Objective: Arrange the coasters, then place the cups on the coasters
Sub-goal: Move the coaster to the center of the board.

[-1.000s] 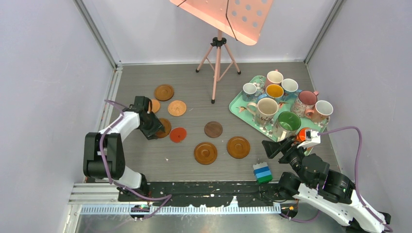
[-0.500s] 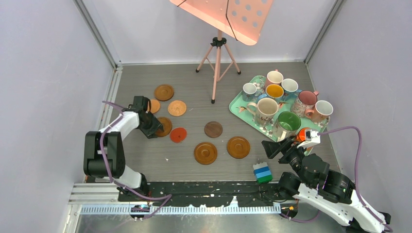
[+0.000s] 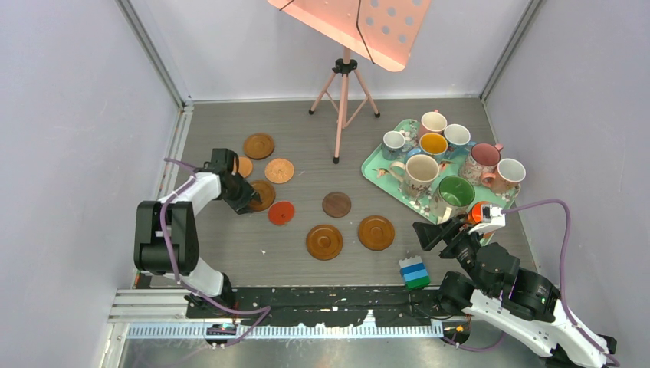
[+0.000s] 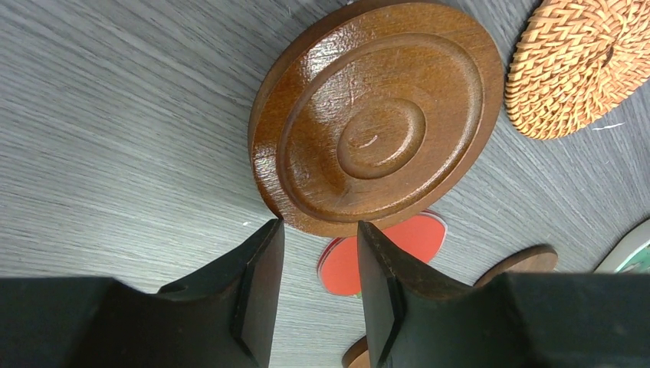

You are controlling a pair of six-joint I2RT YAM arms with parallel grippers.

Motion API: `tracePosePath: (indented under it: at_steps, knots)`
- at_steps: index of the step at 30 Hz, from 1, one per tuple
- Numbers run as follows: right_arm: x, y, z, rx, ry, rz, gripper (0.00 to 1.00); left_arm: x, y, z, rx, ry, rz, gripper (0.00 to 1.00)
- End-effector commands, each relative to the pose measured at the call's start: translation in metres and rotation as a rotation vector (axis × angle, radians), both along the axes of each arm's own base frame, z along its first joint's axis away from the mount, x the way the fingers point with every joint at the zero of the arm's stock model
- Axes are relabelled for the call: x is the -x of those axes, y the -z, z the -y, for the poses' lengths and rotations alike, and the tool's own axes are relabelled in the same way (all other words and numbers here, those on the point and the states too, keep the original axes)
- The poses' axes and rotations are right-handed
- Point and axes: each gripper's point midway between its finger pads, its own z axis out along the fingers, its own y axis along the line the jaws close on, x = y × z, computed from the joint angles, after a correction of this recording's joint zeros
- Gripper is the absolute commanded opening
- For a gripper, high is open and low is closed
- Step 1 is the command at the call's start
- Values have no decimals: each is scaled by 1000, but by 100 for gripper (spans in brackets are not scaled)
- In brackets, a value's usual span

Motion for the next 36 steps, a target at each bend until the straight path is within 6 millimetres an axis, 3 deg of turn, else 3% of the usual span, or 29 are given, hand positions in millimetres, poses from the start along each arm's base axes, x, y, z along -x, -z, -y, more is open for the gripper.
tracePosePath:
  at_steps: [1,9,18,24,36]
  knots:
    - [5,-23,12,-123,14,74,89,-6,-12,-7,-34,-29,34,42]
    - [4,-21,10,-119,12,72,89,14,-29,9,-55,61,74,47]
    - [4,-19,8,-115,7,70,89,49,-15,42,-8,134,76,50]
    - [4,-21,6,-101,-4,75,89,43,1,54,71,71,129,48]
    - [6,-21,7,-118,-4,71,89,32,18,55,47,31,115,43]
